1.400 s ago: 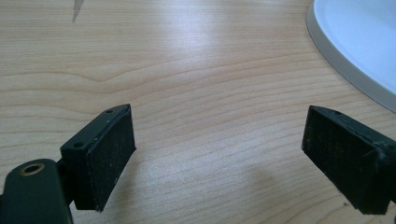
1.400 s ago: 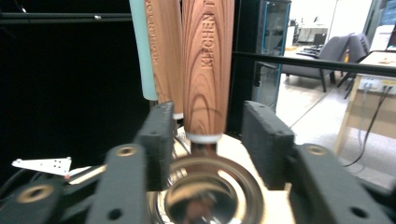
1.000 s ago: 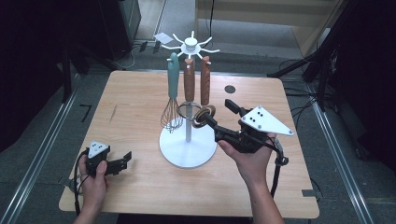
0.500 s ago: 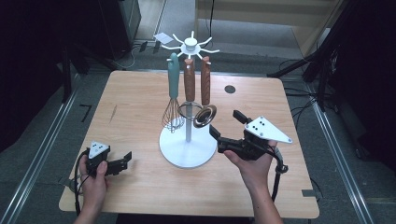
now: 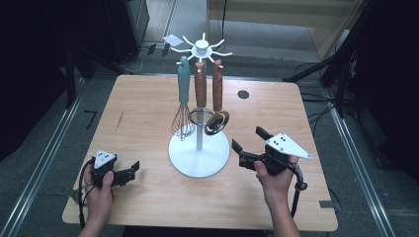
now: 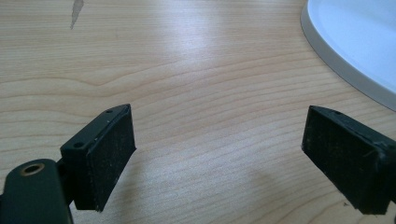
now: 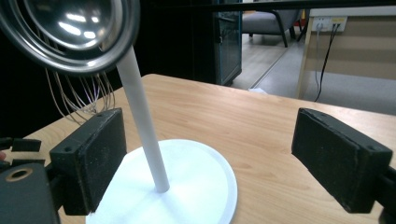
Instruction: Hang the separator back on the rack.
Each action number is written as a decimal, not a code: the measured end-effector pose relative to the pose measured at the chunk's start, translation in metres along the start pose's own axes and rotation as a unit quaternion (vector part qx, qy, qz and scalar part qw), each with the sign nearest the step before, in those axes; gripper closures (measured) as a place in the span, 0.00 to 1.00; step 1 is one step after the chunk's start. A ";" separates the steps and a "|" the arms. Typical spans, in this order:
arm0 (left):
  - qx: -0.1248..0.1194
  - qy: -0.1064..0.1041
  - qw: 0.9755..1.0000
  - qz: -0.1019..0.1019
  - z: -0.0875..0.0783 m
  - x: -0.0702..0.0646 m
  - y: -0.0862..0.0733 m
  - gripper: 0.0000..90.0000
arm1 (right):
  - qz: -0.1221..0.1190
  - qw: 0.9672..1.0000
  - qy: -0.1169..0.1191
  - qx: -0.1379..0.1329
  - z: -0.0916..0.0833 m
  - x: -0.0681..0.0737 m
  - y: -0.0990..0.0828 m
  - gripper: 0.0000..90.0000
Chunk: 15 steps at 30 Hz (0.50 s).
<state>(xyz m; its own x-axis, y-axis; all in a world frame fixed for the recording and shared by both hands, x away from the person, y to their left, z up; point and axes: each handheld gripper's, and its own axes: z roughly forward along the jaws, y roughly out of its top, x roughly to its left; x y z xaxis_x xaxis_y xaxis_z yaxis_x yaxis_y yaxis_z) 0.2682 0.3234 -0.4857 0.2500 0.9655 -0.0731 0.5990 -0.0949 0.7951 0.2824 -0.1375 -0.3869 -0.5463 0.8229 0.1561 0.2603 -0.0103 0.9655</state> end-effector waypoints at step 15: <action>0.000 0.002 1.000 0.002 0.000 -0.001 0.000 0.11 | 0.016 0.999 -0.013 0.034 0.005 -0.020 -0.034 0.15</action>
<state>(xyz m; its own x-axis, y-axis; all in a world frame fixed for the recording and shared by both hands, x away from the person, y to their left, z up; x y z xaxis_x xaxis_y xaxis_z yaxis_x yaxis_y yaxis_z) 0.2680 0.3228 -0.4857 0.2498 0.9659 -0.0683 0.5986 -0.0986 0.7950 0.2886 -0.1503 -0.4242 -0.5158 0.8375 0.1807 0.3309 0.0003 0.9437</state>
